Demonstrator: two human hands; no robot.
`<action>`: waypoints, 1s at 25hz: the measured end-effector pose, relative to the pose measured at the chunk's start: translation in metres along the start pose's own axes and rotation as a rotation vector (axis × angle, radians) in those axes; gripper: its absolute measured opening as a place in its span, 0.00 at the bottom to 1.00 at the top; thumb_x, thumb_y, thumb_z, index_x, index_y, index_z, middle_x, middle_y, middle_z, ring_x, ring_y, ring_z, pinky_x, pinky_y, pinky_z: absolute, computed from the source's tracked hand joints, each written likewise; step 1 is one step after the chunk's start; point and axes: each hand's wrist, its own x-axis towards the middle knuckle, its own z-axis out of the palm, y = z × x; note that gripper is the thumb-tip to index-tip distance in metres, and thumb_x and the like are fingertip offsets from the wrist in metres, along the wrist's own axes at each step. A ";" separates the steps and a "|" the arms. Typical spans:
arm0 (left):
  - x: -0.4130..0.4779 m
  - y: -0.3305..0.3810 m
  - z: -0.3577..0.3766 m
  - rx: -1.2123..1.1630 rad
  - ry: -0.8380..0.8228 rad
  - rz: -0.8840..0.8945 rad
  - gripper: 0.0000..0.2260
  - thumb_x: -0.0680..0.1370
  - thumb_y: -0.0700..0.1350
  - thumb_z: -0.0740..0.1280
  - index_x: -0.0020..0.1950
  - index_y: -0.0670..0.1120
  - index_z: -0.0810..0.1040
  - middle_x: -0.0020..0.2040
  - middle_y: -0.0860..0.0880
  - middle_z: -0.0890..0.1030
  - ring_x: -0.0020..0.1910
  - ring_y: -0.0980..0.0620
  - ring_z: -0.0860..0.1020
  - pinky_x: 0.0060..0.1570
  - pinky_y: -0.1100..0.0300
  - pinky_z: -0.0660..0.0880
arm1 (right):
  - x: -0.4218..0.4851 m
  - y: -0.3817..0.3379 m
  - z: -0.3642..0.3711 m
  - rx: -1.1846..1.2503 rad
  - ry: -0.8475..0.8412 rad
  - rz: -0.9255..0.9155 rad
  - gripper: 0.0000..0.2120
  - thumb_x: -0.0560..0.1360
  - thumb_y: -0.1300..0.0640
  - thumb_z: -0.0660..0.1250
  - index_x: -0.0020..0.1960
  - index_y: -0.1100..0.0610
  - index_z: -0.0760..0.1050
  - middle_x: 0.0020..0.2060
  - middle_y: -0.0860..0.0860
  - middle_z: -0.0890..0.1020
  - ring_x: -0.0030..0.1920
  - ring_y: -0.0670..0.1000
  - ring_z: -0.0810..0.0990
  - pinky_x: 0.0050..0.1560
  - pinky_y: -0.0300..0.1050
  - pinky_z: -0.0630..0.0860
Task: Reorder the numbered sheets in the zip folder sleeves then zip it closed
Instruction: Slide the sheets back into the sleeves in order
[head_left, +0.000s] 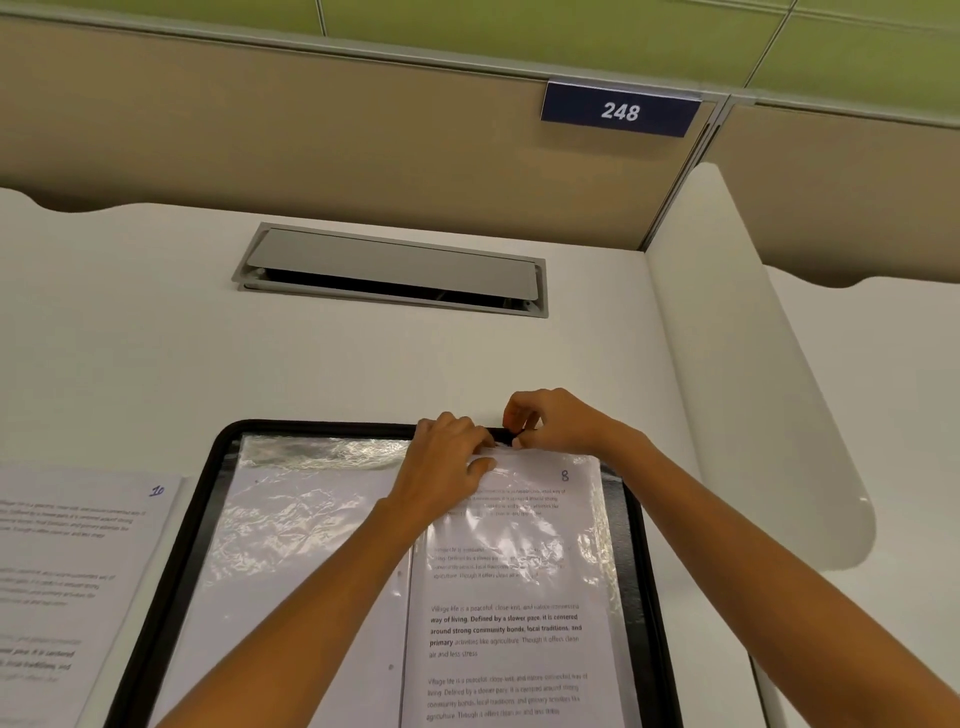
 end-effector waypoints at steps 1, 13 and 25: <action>0.000 0.001 -0.002 -0.014 0.011 0.001 0.10 0.78 0.54 0.66 0.55 0.51 0.80 0.48 0.54 0.81 0.52 0.52 0.74 0.55 0.56 0.64 | -0.001 0.000 0.000 0.000 0.016 -0.002 0.09 0.72 0.59 0.71 0.52 0.54 0.77 0.49 0.52 0.82 0.49 0.50 0.80 0.46 0.36 0.73; 0.004 0.013 -0.020 -0.116 -0.078 -0.010 0.08 0.80 0.45 0.59 0.53 0.49 0.77 0.42 0.56 0.81 0.45 0.53 0.77 0.59 0.54 0.65 | -0.033 0.003 -0.009 0.082 0.183 0.198 0.22 0.74 0.36 0.65 0.50 0.55 0.78 0.43 0.52 0.83 0.44 0.50 0.82 0.46 0.43 0.77; -0.020 0.008 -0.028 -0.268 0.107 -0.147 0.09 0.79 0.49 0.65 0.58 0.51 0.76 0.56 0.52 0.78 0.57 0.51 0.72 0.58 0.52 0.66 | -0.075 -0.032 -0.027 0.260 0.086 0.337 0.07 0.74 0.55 0.72 0.45 0.58 0.77 0.42 0.55 0.84 0.39 0.50 0.82 0.38 0.42 0.80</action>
